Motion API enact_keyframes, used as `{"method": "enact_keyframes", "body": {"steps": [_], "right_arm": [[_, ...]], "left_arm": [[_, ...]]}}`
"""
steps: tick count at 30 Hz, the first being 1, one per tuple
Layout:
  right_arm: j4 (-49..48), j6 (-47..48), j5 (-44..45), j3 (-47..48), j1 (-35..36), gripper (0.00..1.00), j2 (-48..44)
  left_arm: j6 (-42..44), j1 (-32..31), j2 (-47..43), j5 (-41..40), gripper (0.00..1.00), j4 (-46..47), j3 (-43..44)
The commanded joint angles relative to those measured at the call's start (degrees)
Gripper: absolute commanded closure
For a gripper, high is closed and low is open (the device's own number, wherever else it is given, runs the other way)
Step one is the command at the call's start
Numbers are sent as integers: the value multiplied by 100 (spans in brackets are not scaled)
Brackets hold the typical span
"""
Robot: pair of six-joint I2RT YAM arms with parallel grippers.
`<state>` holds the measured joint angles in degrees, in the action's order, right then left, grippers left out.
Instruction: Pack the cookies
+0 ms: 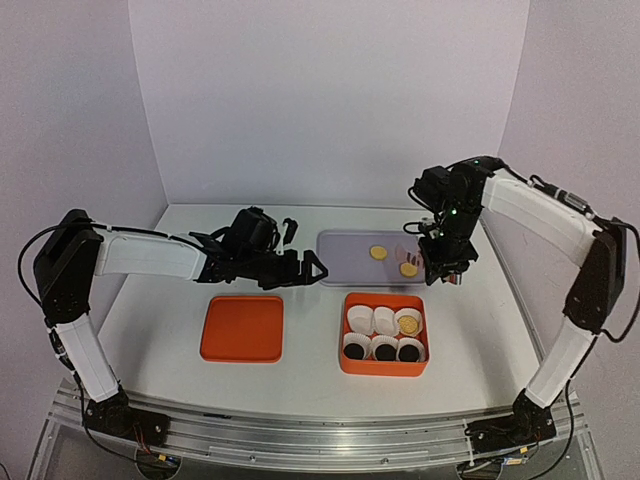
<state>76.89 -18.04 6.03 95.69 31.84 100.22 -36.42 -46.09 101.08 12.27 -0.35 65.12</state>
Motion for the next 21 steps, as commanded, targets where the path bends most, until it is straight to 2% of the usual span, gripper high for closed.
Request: {"method": "enact_keyframes", "body": {"steps": [1, 7, 21], "right_arm": [[559, 579, -61, 756, -387, 69, 817], [583, 771, -198, 1239, -664, 67, 1529], [632, 899, -21, 1258, -850, 65, 2045]], "left_arm": [[22, 3, -258, -44, 0, -141, 19], [-16, 3, -286, -83, 0, -259, -3], [-32, 3, -310, -172, 0, -414, 21]]}}
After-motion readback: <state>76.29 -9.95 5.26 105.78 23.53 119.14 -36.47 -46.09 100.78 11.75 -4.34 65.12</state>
